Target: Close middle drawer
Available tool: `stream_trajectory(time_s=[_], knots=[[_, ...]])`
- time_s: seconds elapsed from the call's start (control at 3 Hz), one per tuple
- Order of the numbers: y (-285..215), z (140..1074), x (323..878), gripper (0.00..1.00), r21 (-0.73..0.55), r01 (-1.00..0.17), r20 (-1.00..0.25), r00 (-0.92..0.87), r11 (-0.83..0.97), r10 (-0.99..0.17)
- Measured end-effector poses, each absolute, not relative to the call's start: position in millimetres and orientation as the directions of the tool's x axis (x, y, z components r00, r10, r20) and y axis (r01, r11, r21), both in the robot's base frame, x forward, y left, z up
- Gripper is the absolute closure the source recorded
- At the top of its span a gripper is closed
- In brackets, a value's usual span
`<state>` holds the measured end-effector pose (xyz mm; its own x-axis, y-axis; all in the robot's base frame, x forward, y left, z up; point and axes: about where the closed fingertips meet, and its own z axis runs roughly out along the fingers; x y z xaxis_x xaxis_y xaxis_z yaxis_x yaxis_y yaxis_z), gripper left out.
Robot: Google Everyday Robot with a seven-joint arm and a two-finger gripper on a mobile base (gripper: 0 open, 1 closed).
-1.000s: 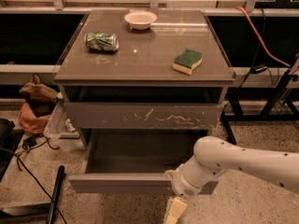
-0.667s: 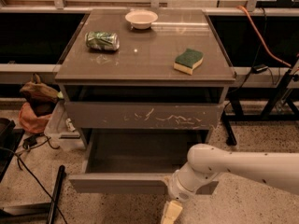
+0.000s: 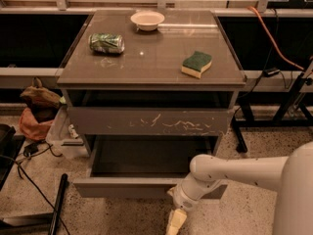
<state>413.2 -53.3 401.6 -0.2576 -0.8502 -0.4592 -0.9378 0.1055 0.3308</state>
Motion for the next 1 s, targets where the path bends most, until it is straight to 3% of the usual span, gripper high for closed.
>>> stream_trajectory(time_s=[1.0], knots=[[-74.1,409.9,509.2,0.00,0.139,-0.977,-0.424,-0.208,0.163,-0.881]])
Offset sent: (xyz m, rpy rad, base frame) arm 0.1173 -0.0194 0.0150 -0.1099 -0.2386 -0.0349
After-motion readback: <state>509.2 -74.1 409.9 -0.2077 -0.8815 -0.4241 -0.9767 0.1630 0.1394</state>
